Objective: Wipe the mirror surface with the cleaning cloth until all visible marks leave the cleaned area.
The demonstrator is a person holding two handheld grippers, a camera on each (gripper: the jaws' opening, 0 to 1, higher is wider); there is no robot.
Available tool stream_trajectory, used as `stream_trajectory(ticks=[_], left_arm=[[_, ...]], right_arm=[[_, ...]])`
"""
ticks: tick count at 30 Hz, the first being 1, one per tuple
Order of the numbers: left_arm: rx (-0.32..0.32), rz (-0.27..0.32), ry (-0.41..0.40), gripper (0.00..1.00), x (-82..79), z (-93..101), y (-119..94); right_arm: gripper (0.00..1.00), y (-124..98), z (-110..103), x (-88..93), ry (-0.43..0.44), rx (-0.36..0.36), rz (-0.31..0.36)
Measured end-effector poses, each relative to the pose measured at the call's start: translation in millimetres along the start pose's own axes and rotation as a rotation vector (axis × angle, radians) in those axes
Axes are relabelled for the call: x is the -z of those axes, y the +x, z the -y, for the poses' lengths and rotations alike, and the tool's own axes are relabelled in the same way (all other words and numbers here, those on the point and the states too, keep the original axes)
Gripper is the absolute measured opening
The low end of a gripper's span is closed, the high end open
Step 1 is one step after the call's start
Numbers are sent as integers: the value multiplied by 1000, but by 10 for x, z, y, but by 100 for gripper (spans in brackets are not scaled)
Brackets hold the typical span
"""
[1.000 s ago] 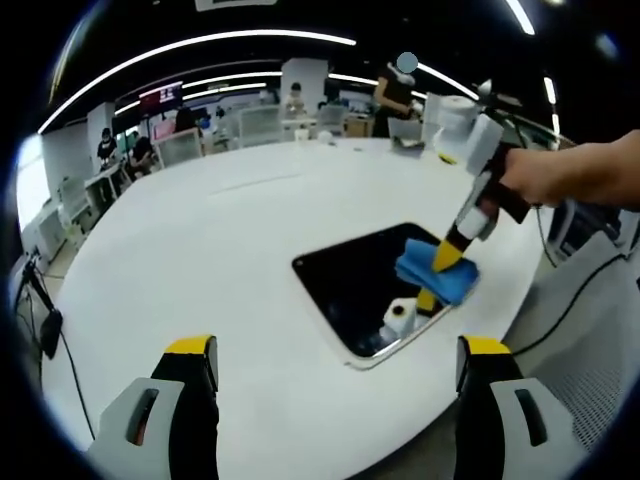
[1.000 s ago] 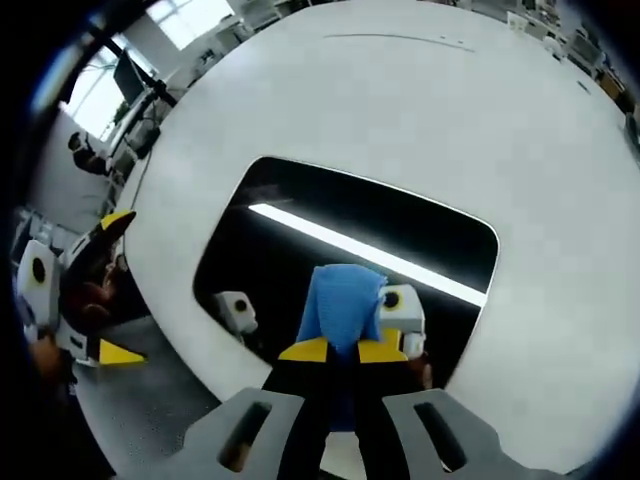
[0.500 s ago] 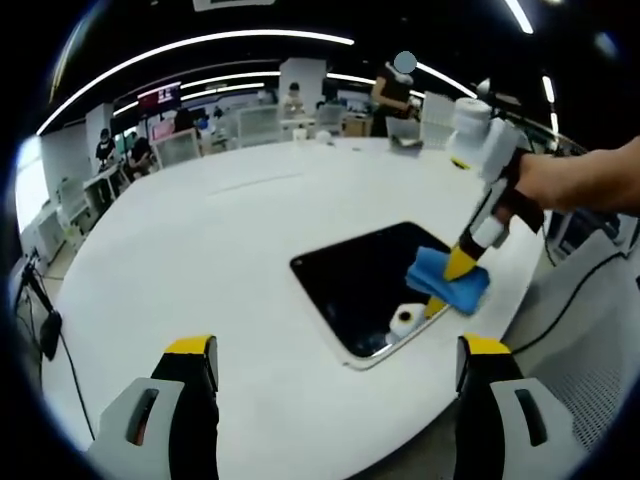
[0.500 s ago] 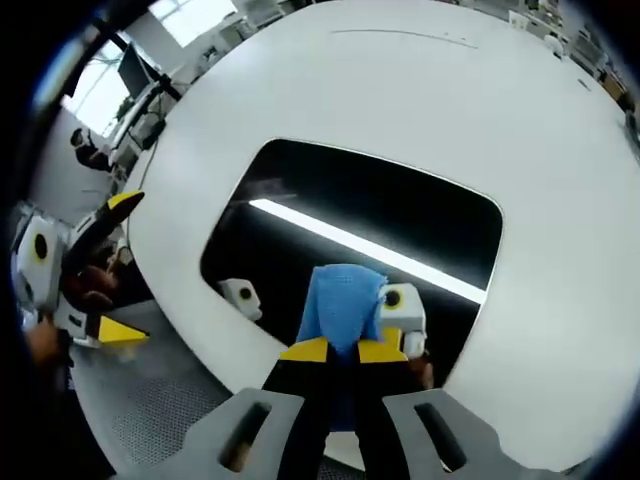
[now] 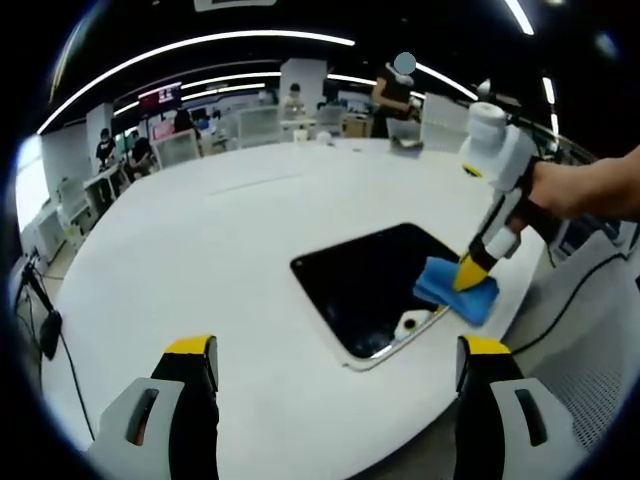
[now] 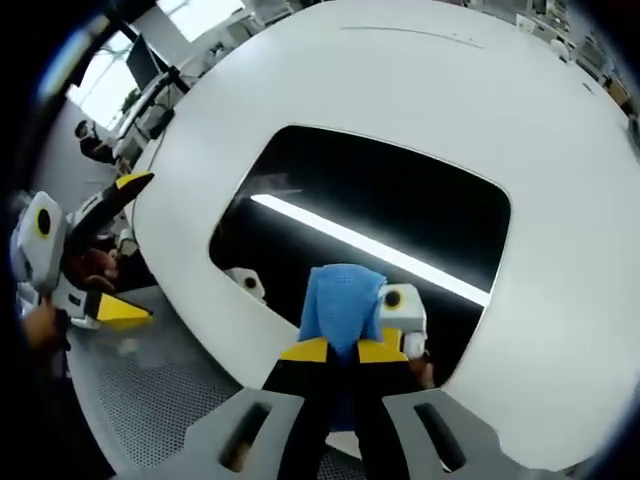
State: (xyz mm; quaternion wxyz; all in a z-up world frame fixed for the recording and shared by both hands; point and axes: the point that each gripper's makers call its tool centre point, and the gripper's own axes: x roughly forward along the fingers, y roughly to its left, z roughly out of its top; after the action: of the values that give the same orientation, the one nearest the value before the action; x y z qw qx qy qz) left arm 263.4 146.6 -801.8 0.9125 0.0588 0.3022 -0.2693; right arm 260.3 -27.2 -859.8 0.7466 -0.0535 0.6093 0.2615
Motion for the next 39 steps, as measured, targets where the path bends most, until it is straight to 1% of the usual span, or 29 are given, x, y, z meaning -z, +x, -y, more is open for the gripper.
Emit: stream_trajectory(ticks=[13, 19, 31, 39], left_arm=[[-4, -3, 1, 100, 8, -9, -1], [-6, -4, 1, 100, 10, -14, 0], [-7, -4, -2, 100, 8, -14, -3], [-9, -1, -8, 100, 5, -20, -8]], right_arm=[[2, -19, -5, 1, 0, -3, 13], [2, -61, 100, 48, 0, 4, 2], [2, -88, 190, 97, 4, 0, 5], [2, -126, 293, 143, 9, 7, 2]])
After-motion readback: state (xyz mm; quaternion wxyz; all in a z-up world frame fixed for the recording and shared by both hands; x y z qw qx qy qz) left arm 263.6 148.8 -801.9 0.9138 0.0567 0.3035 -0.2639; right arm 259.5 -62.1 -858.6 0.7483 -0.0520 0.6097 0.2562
